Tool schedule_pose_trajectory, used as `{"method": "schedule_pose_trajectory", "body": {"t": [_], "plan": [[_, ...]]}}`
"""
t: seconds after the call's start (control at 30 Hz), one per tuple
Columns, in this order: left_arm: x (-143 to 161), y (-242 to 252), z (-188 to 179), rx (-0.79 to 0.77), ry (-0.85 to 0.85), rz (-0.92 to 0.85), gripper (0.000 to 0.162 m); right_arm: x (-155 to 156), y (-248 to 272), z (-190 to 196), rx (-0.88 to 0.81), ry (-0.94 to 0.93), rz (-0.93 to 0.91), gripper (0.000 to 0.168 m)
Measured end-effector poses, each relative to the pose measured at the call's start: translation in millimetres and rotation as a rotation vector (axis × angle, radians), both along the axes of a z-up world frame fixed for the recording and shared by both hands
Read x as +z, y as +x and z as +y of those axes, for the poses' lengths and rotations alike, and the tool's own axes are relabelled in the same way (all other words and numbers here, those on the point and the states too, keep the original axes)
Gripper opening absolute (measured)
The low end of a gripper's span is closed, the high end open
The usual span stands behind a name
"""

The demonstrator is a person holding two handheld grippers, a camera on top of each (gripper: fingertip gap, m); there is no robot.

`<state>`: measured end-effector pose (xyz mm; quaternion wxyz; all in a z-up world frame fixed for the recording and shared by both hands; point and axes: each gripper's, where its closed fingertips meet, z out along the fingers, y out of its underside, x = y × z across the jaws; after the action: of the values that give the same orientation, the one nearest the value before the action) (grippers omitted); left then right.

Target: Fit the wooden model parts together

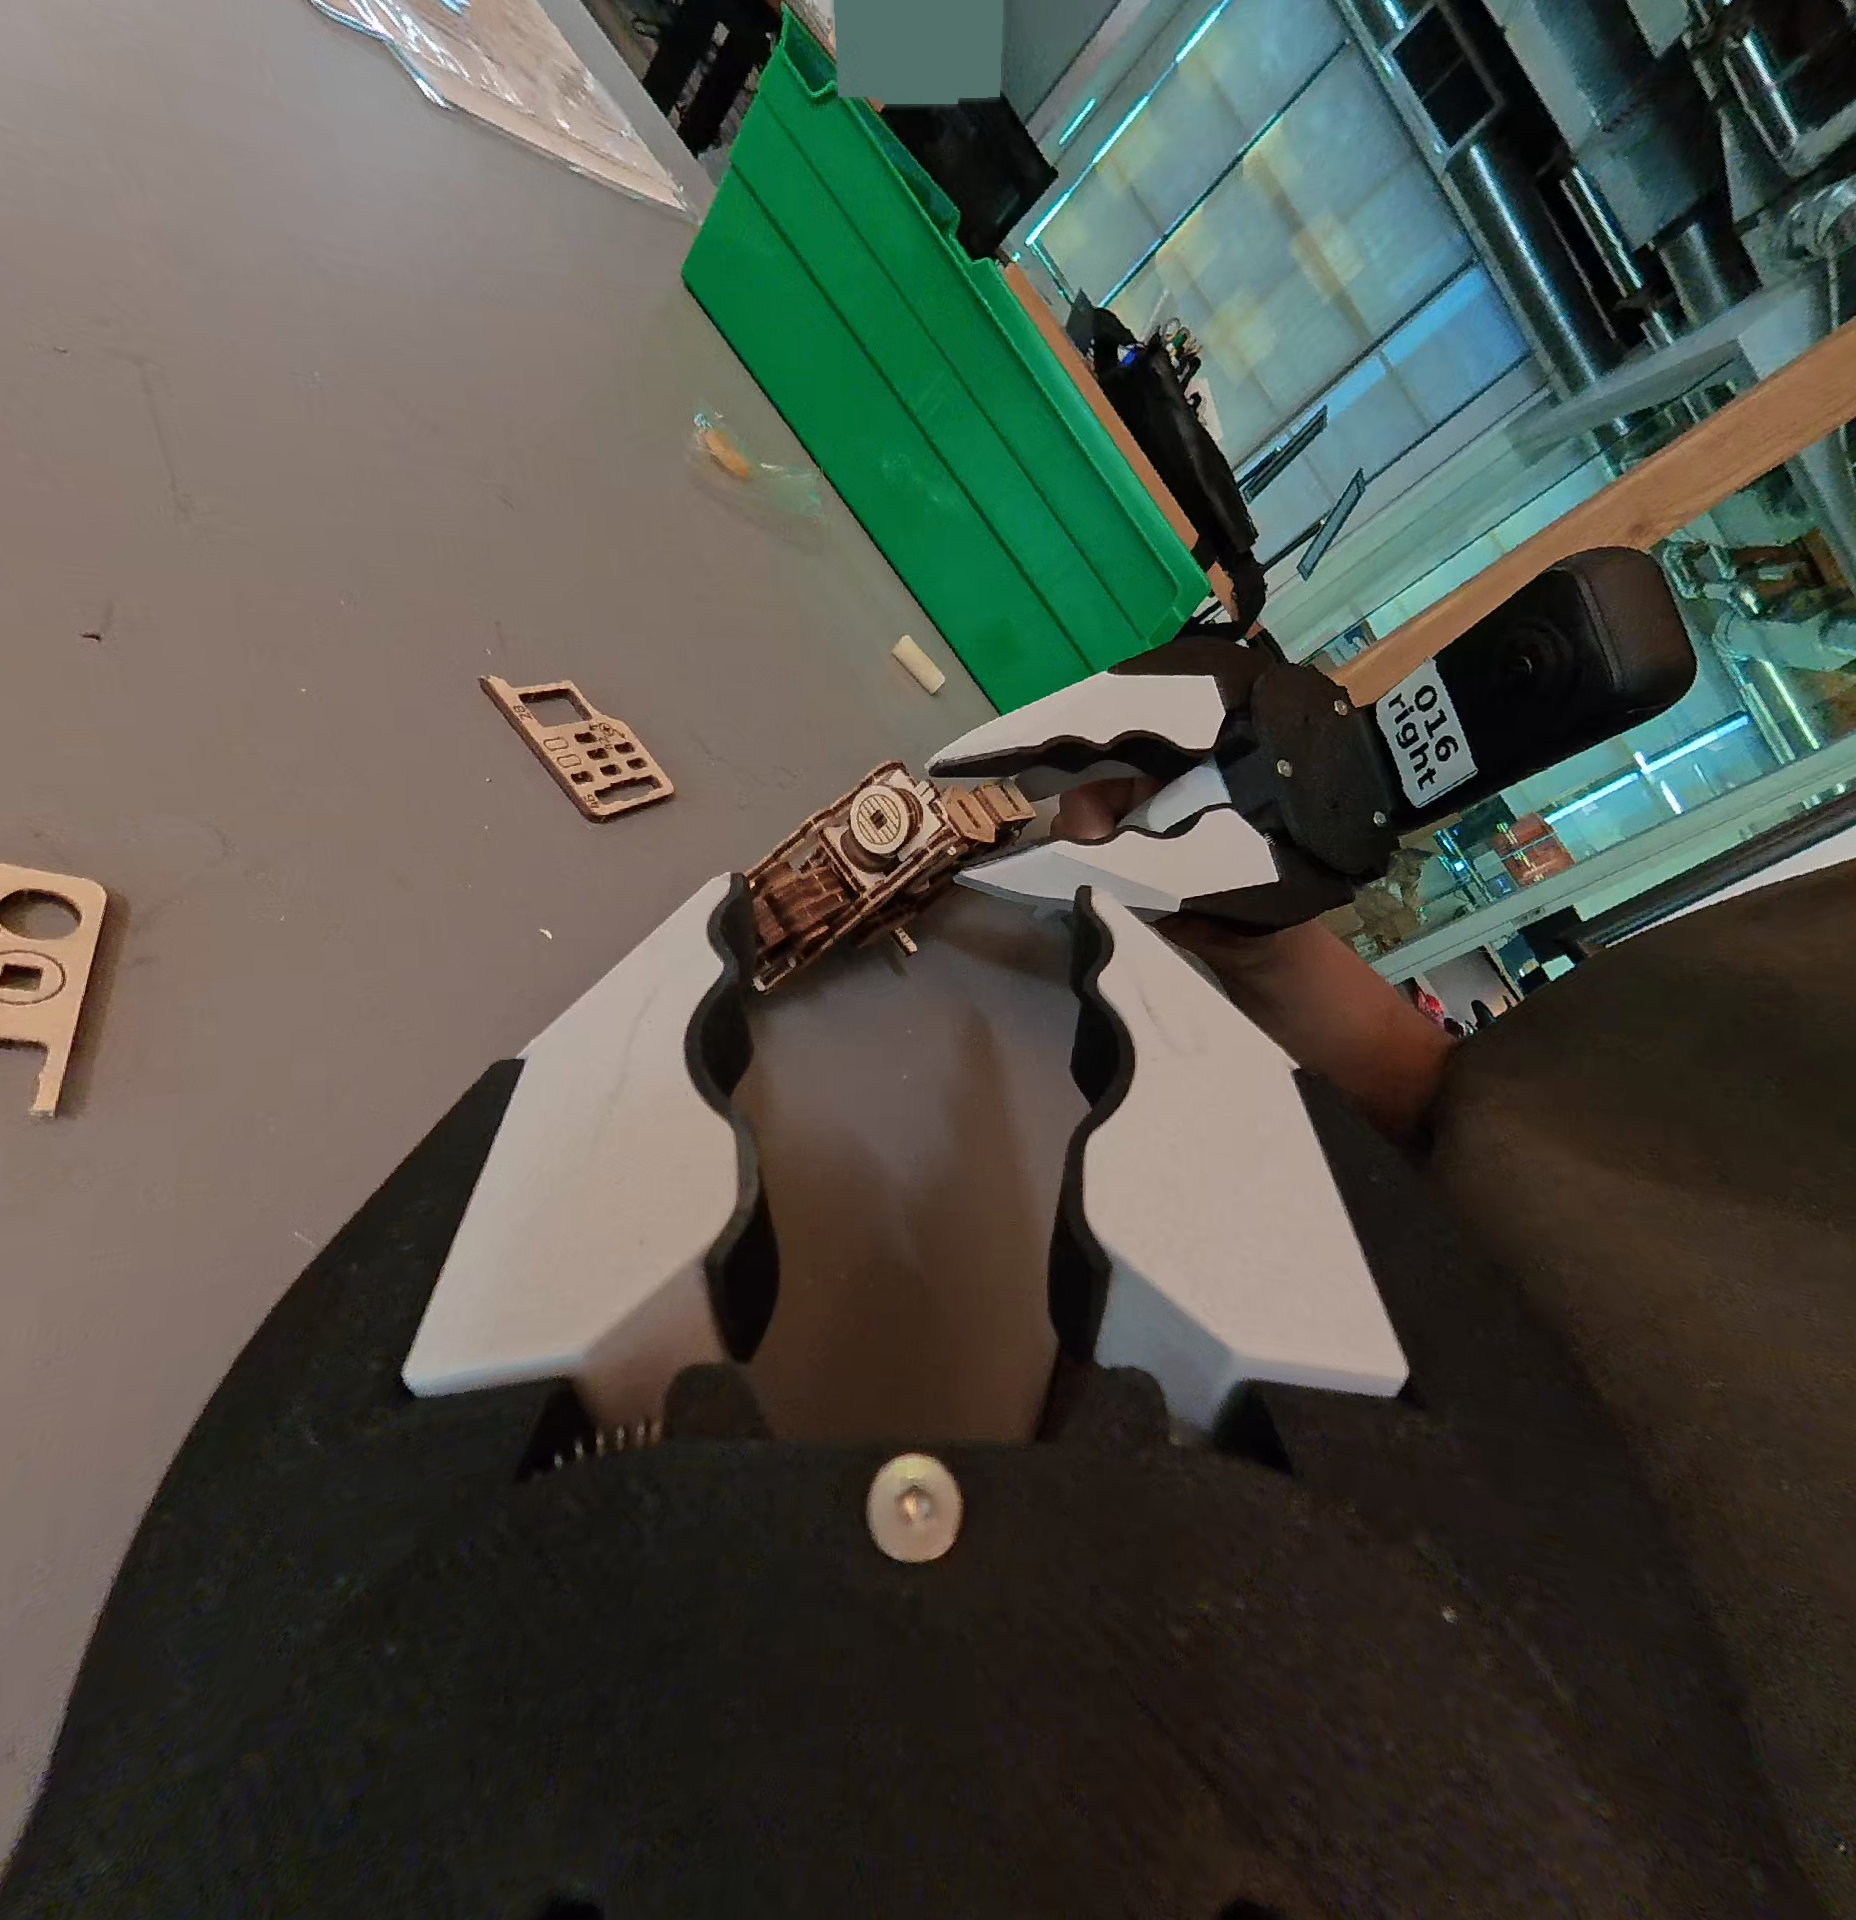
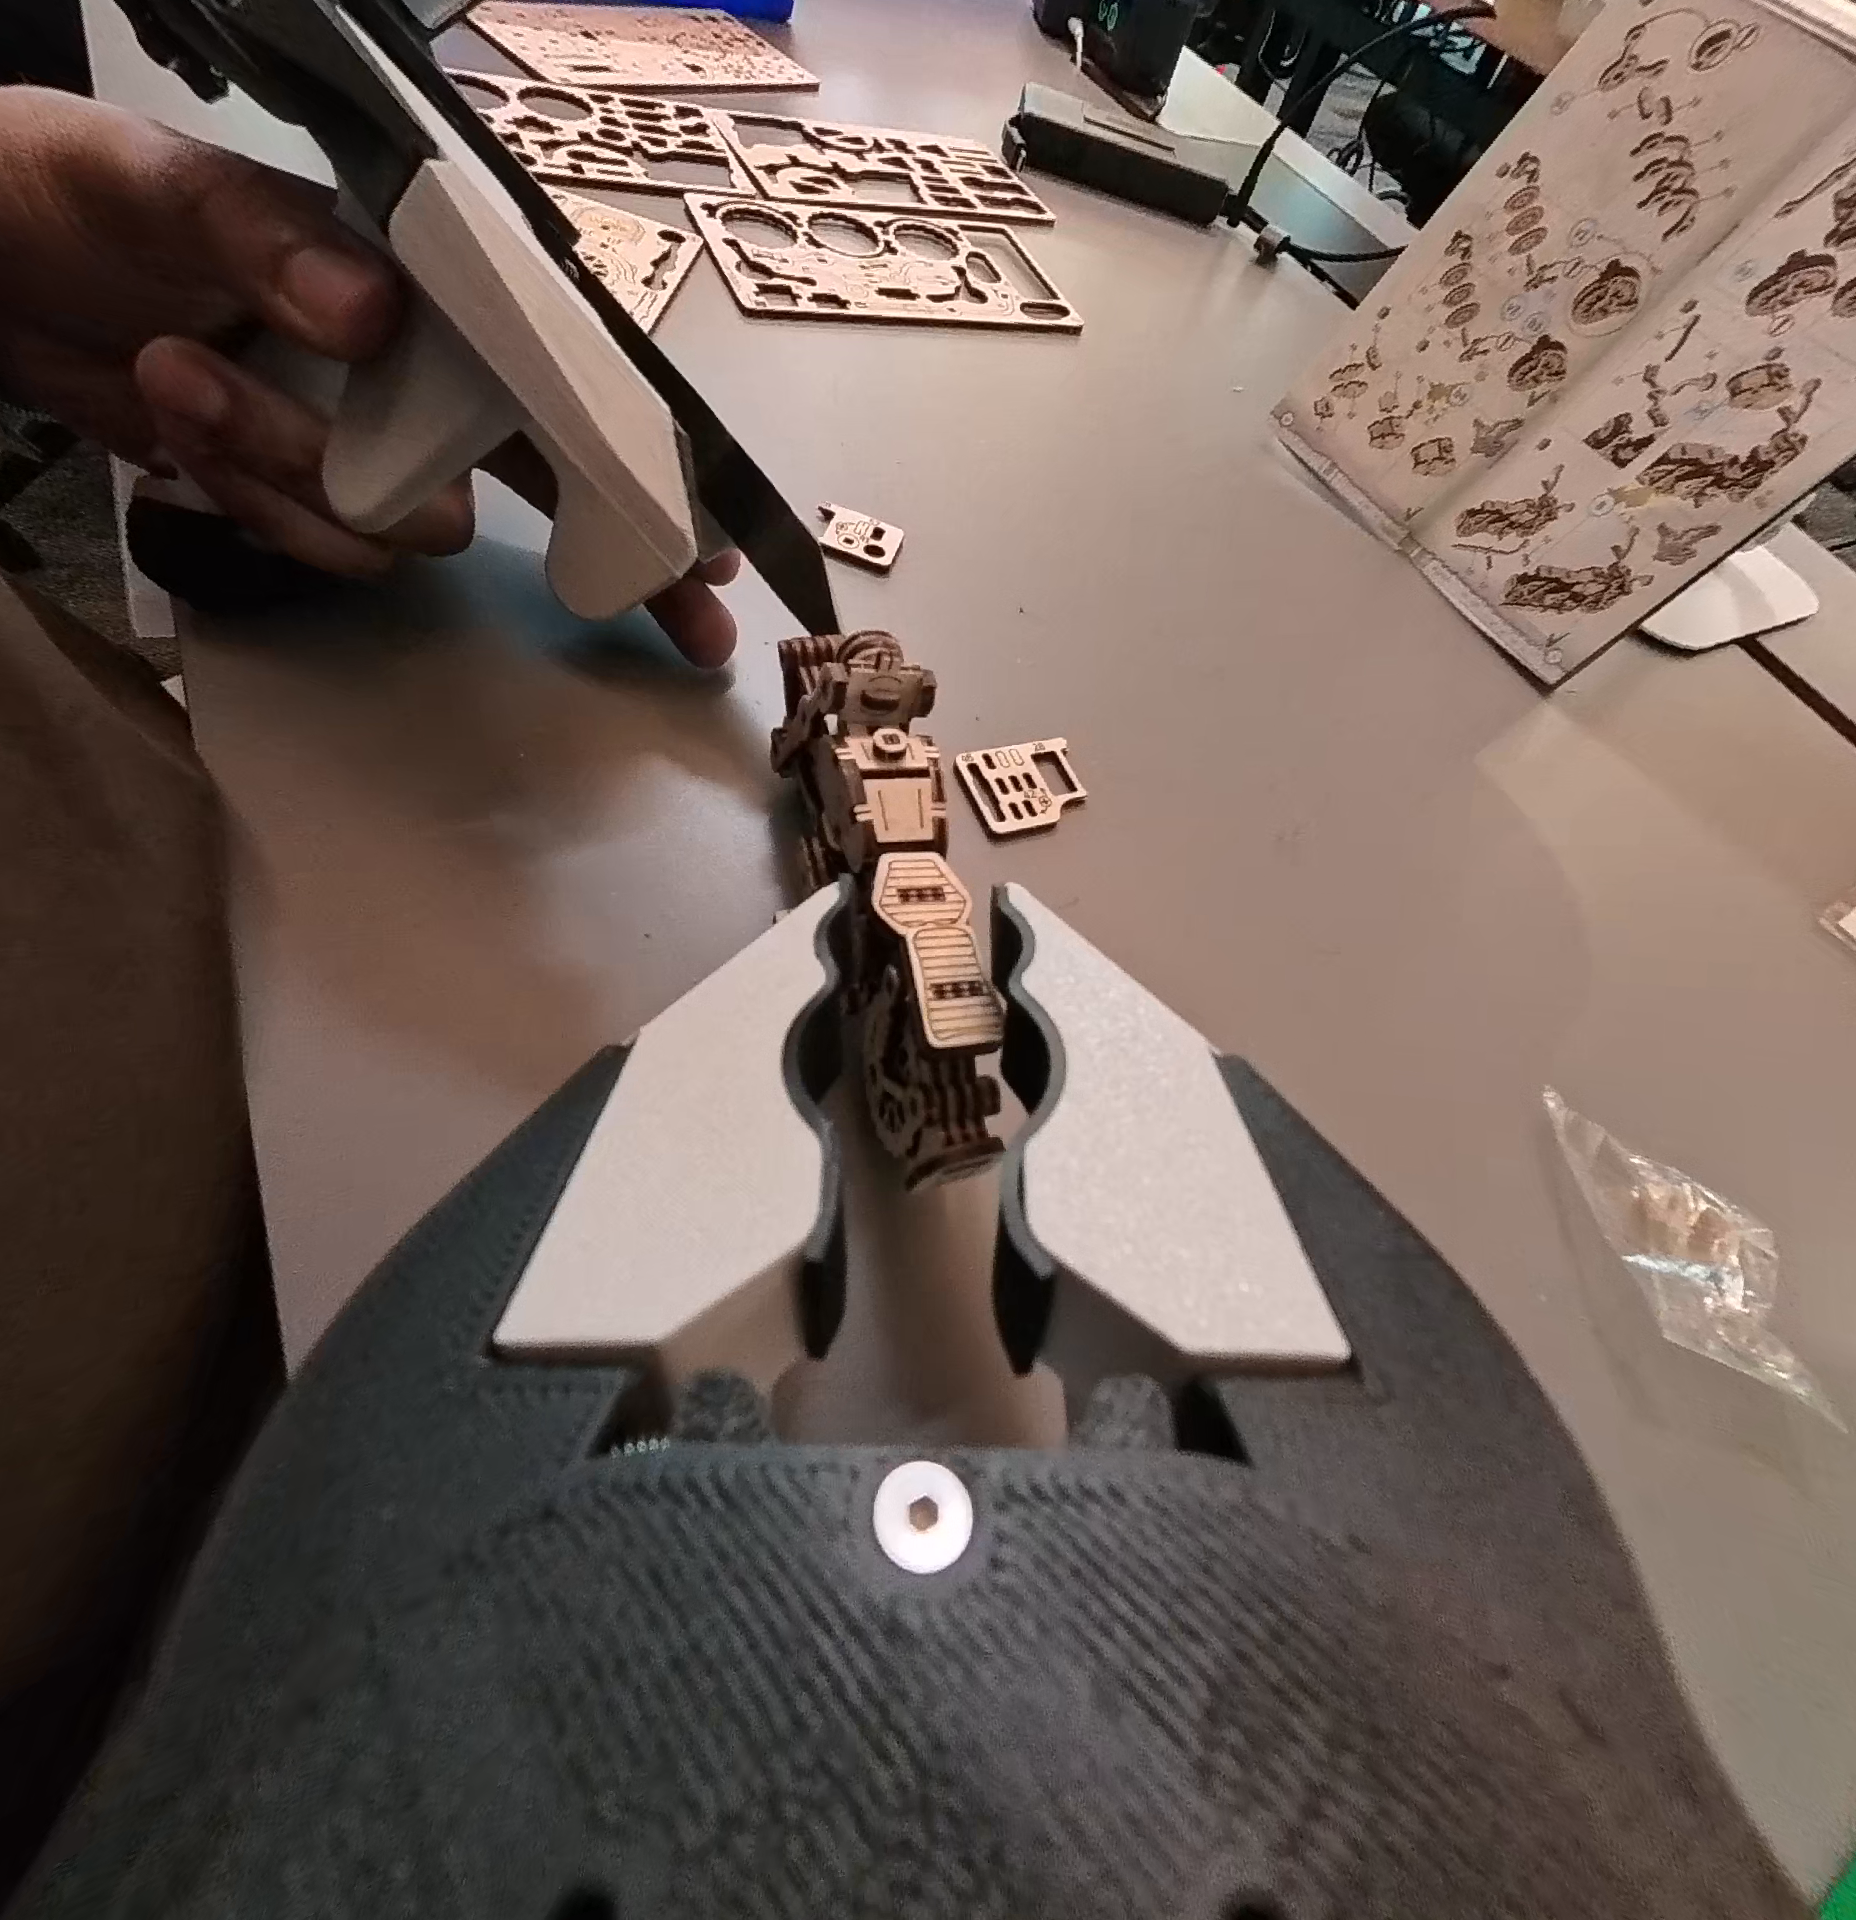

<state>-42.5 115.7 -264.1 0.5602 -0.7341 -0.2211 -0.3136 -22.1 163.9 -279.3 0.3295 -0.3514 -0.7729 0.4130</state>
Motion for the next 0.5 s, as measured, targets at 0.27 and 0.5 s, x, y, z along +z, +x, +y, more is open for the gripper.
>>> {"method": "schedule_pose_trajectory", "body": {"t": [0.27, 0.5], "plan": [[-0.1, 0.6, 0.1, 0.000, -0.003, 0.010, 0.060, 0.2, -1.3, 1.7, -0.011, -0.002, 0.000, 0.023], [-0.2, 0.2, 0.0, 0.003, -0.003, 0.011, 0.060, 0.4, -1.7, 1.8, -0.017, 0.000, 0.003, 0.023]]}}
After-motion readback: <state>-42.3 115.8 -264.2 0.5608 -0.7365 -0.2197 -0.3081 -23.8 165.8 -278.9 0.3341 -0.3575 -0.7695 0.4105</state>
